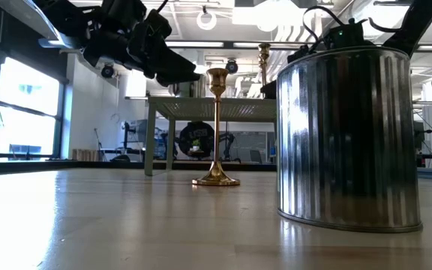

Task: Pick & Place candle stick holders
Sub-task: Put the left silver scented candle on the shelf

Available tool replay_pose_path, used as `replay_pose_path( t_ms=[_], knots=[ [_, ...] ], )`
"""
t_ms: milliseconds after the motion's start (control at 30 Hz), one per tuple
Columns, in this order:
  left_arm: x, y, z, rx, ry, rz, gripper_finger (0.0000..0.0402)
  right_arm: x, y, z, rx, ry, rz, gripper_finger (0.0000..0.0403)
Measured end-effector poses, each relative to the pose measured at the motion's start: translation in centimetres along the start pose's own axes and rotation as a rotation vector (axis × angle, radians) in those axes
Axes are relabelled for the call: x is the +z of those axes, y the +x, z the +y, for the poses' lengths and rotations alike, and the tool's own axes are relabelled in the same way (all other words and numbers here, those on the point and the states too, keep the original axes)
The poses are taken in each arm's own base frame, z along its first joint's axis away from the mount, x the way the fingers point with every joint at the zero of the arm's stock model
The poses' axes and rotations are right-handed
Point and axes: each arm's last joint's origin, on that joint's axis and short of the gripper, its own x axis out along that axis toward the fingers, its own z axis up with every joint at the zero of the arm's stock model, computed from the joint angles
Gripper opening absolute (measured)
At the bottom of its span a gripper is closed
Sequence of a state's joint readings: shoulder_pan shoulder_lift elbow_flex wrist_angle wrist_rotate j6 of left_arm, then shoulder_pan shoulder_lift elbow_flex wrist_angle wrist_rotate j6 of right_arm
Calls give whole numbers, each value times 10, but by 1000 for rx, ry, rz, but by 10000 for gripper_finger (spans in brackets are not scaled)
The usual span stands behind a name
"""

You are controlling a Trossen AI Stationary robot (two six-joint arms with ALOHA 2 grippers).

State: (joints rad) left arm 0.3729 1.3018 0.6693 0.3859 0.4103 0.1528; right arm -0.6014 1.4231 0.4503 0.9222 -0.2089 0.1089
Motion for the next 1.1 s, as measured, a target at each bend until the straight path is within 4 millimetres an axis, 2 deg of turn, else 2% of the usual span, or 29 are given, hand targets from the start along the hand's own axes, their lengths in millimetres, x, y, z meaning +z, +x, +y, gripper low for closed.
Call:
replay_pose_path(
  t_ms=[167, 300, 667, 1100],
  knots=[
    [0, 0, 0, 0, 0, 0, 250, 1, 0, 0, 1, -2, -6, 221],
    [0, 0, 0, -1, 0, 0, 250, 3, -1, 1, 2, -5, -12, 237],
    [-3, 0, 0, -6, 19, 27, 250, 18, -16, 7, 3, -39, 16, 240],
    [-3, 0, -1, -7, 15, 34, 250, 35, -45, 38, -65, -142, 92, 241]
  ],
)
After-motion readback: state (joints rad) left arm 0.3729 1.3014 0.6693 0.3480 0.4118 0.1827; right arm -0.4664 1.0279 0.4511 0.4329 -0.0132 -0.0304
